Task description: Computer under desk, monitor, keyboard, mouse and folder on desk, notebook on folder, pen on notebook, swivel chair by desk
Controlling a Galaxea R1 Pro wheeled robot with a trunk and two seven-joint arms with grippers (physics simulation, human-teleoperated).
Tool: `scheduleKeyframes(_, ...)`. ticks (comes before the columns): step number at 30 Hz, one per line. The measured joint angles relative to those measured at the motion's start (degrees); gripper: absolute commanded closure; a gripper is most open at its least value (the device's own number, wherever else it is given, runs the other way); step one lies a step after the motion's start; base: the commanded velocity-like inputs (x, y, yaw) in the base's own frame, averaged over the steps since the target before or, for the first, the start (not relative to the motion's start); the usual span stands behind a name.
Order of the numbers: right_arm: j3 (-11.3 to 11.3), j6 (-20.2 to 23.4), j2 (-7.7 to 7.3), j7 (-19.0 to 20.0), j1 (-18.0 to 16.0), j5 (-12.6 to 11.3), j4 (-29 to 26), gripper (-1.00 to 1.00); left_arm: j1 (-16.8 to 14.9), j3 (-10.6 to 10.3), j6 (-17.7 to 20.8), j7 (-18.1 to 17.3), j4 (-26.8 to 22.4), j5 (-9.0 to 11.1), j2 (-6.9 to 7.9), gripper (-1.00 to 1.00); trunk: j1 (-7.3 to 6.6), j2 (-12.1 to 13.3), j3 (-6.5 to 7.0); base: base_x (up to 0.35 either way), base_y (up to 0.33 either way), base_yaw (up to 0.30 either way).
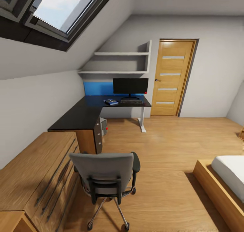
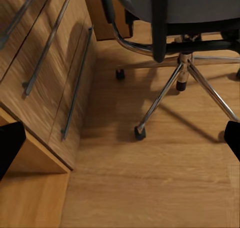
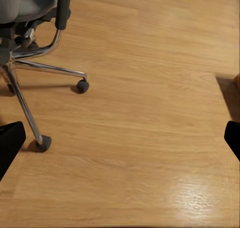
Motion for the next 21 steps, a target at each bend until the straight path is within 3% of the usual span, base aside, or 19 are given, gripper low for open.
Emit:
scheduleKeyframes(5, 0.0, 0.0, 0.02, 0.0, 0.0, 0.0, 0.0, -1.00, 0.0, 0.0, 0.0, -0.1, 0.0, 0.0, -0.01, -1.00, 0.00, 0.0, -0.18, 0.000, 0.089, -0.182)
scheduleKeyframes(15, 0.0, 0.0, 0.05, 0.0, 0.0, 0.0, 0.0, -1.00, 0.0, -0.1, -0.1, -0.2, 0.0, -0.1, -0.07, -1.00, 0.01, 0.0, -0.86, -0.062, 0.184, -0.022)
scheduleKeyframes(21, 0.1, 0.0, 0.04, 0.0, 0.0, 0.0, 0.0, -1.00, 0.0, -0.1, -0.1, -0.2, 0.0, -0.1, -0.06, -1.00, 0.00, 0.0, -0.95, -0.045, 0.064, -0.002)
